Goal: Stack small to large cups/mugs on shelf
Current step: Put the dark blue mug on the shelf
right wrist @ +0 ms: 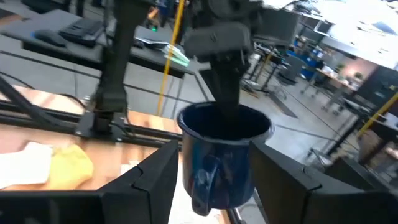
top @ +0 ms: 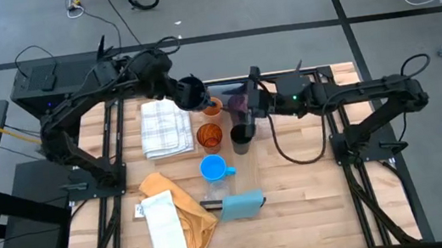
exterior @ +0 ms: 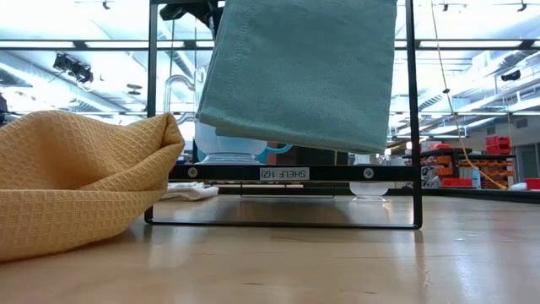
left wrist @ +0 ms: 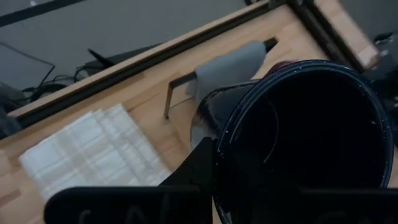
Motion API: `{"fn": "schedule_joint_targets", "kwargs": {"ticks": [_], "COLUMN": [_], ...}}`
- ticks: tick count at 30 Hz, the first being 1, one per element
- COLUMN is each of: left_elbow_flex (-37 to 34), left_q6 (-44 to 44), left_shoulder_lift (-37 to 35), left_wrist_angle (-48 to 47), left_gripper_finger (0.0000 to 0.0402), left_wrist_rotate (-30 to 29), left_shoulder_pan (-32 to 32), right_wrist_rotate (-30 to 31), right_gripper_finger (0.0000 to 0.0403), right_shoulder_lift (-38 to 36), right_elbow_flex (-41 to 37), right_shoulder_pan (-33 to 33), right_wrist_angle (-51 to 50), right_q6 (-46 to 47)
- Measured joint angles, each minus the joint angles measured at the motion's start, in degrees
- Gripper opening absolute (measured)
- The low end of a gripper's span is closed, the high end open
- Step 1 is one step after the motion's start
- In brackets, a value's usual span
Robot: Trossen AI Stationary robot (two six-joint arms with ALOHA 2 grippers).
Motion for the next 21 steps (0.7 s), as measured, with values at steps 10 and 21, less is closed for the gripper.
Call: {"fn": "schedule_joint_targets", "kwargs": {"ticks": [10,21], "left_elbow_flex": [9.99,11.77], "left_q6": [1.73,3.80], "left_shoulder_lift": [-0.15,0.28], "left_wrist_angle": [3.35,3.90], "left_gripper_finger": [0.0025,0.0025], "left_wrist_rotate": [-0.43,-0.18], "left_shoulder_pan": [2.18,2.45], "right_wrist_rotate": [1.68,2.03], "right_gripper_finger": [0.0197,0.0195], "right_shoulder_lift": [0.19,-0.04], "right_elbow_flex": [0.00,0.00], "right_shoulder_pan": [-3.21,-6.23], "right_wrist_angle": [0.08,1.92], "right_q6": [-0.17,-0.19]}}
